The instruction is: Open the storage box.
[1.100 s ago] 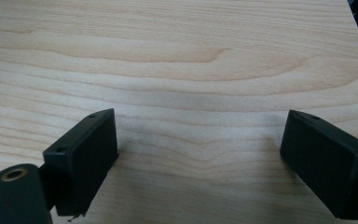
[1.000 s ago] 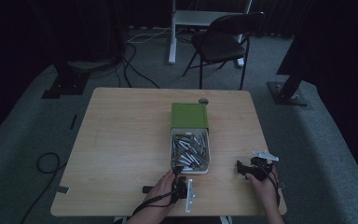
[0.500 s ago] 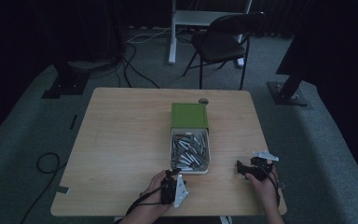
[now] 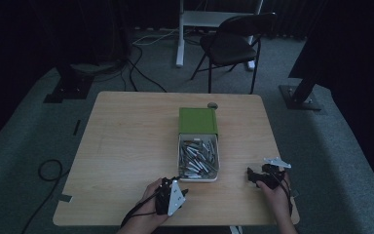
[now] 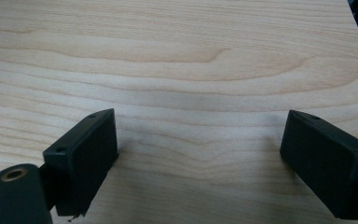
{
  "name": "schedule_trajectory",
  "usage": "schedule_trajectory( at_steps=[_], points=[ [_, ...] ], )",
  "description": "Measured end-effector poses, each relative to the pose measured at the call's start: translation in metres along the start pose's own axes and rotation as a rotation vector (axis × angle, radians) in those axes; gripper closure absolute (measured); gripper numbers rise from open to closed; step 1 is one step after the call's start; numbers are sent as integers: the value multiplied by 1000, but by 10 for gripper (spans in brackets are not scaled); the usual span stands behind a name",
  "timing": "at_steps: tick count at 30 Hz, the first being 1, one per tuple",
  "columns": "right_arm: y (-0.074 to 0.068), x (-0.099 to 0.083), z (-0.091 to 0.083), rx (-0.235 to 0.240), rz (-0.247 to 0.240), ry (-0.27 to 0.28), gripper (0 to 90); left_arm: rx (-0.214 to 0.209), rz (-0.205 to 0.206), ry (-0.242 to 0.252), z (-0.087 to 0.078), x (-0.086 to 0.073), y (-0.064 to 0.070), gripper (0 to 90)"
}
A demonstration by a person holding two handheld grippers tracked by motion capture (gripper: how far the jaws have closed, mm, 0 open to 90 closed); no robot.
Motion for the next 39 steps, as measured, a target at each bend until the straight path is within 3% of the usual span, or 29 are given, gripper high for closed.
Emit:
schedule_trajectory(
  at_steps=[3, 4, 7, 9, 14, 15, 20, 21, 24, 25, 28, 29, 30, 31, 32, 33, 37, 39],
  points=[
    [0, 0, 0, 0, 0, 0, 105, 1, -17, 4, -4, -2, -3, 508],
    [0, 0, 0, 0, 0, 0, 104, -1, -44, 10, -7, -4, -7, 509],
    [0, 0, 0, 0, -1, 0, 104, 5, -46, 1, -9, -7, -10, 508],
    [0, 0, 0, 0, 0, 0, 105, 14, -97, 7, -12, -13, -20, 508],
    [0, 0, 0, 0, 0, 0, 104, 25, -153, 5, -13, -22, -33, 508],
    [0, 0, 0, 0, 1, 0, 104, 36, -184, 6, -14, -26, -40, 508],
    [0, 0, 0, 0, -1, 0, 105, 47, -236, 3, -14, -35, -53, 508],
    [0, 0, 0, 0, -1, 0, 105, 60, -261, -7, -13, -43, -62, 507],
    [0, 0, 0, 1, 0, 0, 105, 94, -279, -23, -13, -50, -69, 473],
    [0, 0, 0, 1, 0, 0, 105, 103, -326, -25, -12, -58, -77, 474],
    [0, 0, 0, 0, 0, 0, 105, 120, -358, -34, -11, -66, -84, 473],
    [0, 0, 0, 1, 1, 0, 104, 123, -393, -44, -11, -74, -89, 473],
    [0, 0, 0, 1, 1, 0, 104, 123, -393, -44, -11, -74, -89, 473],
    [0, 0, 0, 1, 0, 0, 104, 125, -435, -56, -10, -82, -94, 473],
    [0, 0, 0, 1, 0, 0, 104, 125, -435, -56, -10, -82, -94, 469],
    [0, 0, 0, 1, 0, 0, 104, 139, -465, -72, -9, -90, -99, 466],
    [0, 0, 0, 0, 0, 0, 104, 136, -498, -70, -9, -96, -102, 449],
    [0, 0, 0, 0, -1, 0, 104, 136, -560, -65, -11, -107, -110, 430]
  ],
)
Point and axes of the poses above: each handheld gripper's, and its own axes: z roughly forward along the jaws, x roughly out of its top, y roughly to its right, the point moved 4 cm from there along z, roughly forward along the jaws, and after that the axes turned 5 degrees about -y, right-handed, at the moved point
